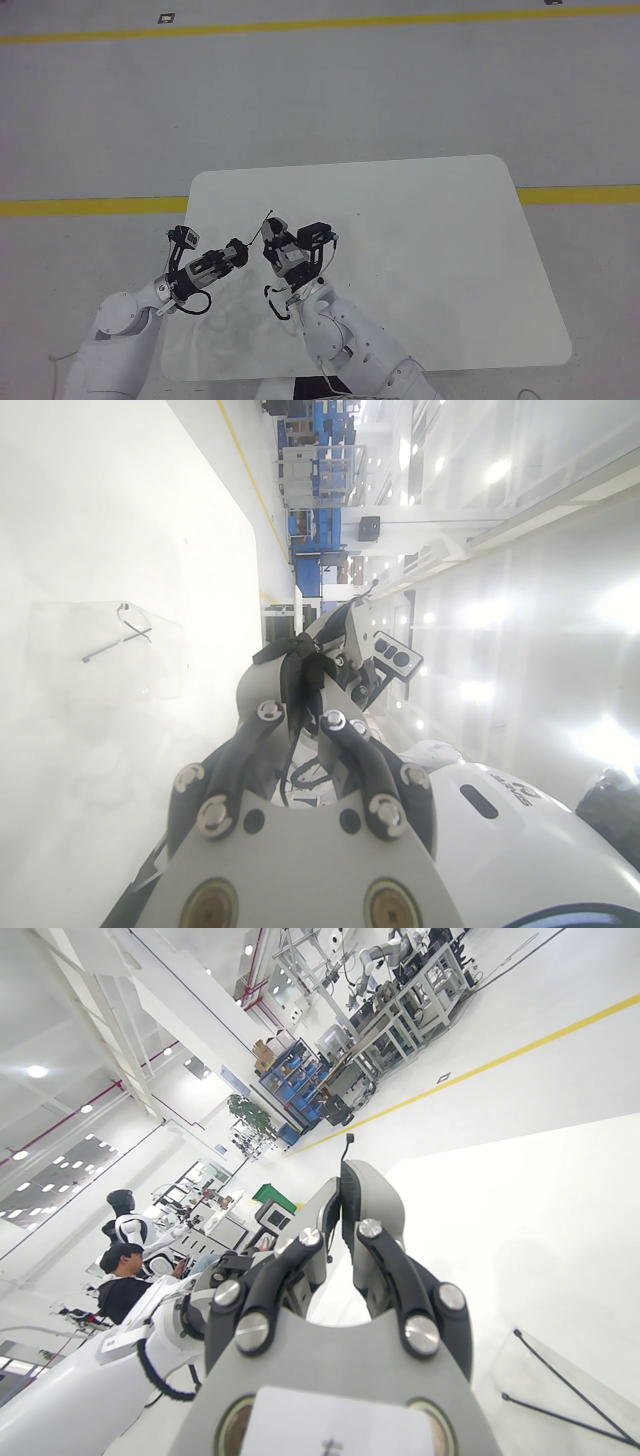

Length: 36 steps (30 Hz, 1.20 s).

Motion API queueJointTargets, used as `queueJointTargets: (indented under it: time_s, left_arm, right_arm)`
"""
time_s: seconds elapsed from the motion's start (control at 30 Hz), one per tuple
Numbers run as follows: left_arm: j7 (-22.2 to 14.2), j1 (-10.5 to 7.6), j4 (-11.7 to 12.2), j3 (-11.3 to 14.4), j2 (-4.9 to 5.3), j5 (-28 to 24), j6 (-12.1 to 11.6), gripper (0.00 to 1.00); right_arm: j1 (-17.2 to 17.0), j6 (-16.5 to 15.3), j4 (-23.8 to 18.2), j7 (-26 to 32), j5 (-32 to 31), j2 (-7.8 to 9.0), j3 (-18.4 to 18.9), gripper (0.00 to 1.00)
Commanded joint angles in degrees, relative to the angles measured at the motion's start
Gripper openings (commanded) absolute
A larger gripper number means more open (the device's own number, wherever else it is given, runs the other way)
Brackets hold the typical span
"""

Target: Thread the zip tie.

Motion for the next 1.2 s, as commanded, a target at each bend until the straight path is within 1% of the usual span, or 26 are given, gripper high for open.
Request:
queueJointTargets:
  time_s: [0.0,0.67,1.17]
  left_arm:
    - [0.00,0.00,0.00,0.00,0.00,0.00,0.00,0.00]
    - [0.00,0.00,0.00,0.00,0.00,0.00,0.00,0.00]
    - [0.00,0.00,0.00,0.00,0.00,0.00,0.00,0.00]
  right_arm:
    - [-0.02,0.10,0.05,-0.09,-0.07,-0.01,-0.03,0.00]
    - [0.02,-0.23,0.35,0.29,-0.57,0.01,-0.10,0.00]
    - [-0.22,-1.90,0.50,0.64,-0.94,0.20,-0.25,0.00]
